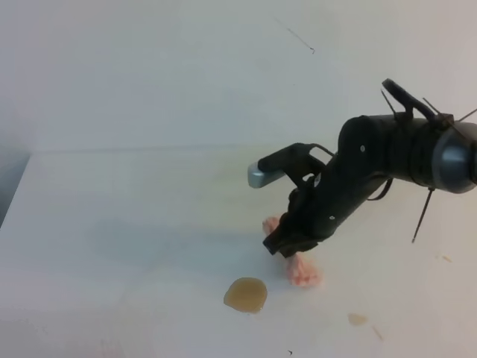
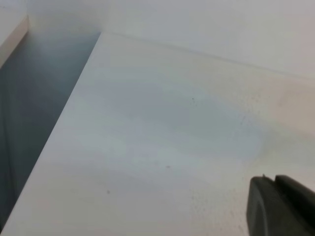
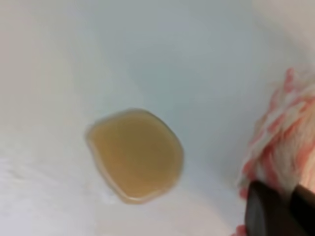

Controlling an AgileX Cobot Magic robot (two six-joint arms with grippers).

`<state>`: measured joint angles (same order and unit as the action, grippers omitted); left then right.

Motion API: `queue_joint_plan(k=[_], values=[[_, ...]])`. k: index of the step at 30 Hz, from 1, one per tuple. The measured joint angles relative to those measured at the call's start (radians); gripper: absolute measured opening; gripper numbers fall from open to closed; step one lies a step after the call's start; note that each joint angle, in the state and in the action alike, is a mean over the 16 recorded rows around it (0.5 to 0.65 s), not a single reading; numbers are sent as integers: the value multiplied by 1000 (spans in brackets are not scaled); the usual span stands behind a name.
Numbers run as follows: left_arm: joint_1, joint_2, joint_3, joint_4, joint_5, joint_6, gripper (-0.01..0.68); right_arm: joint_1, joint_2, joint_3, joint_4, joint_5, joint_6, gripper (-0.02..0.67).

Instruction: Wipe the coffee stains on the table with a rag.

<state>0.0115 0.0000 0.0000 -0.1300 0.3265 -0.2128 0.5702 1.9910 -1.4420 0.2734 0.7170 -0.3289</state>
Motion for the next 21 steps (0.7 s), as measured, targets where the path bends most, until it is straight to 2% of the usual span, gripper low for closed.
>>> queue_joint_plan(k=[9,15,21], values=[[0,0,0,0,0,0,1,109,2,-97,137,37,-87,30],[0,0,0,0,0,0,1,187,24,-121,139,45,-93,30],[0,0,0,0,0,0,1,220,70,-124,114,50,-78,30]])
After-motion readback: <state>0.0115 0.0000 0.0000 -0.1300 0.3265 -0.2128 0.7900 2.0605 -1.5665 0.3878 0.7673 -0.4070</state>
